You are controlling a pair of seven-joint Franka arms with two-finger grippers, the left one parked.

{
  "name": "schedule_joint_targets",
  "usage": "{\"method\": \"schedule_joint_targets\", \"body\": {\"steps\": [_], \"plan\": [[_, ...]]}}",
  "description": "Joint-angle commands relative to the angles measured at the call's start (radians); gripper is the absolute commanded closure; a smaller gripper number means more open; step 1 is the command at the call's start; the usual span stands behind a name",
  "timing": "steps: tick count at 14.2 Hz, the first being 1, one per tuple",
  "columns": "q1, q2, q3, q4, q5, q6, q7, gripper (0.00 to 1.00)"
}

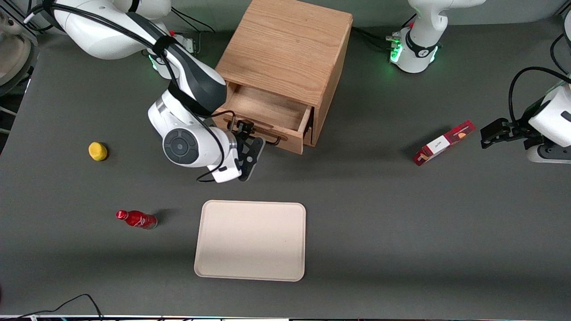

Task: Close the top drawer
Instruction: 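Push the drawer into the wooden cabinet with the right gripper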

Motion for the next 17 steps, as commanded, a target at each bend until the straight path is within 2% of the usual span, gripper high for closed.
{"method": "schedule_joint_targets", "body": {"steps": [1,13,17], "plan": [[-0.014,-0.057,0.018,-0.076,0.042,0.041,0.026,0.0],[-0.017,-0.109,0.09,-0.184,0.056,0.093,0.126,0.0],[-0.024,-0.159,0.096,-0.236,0.099,0.105,0.126,0.0]]}}
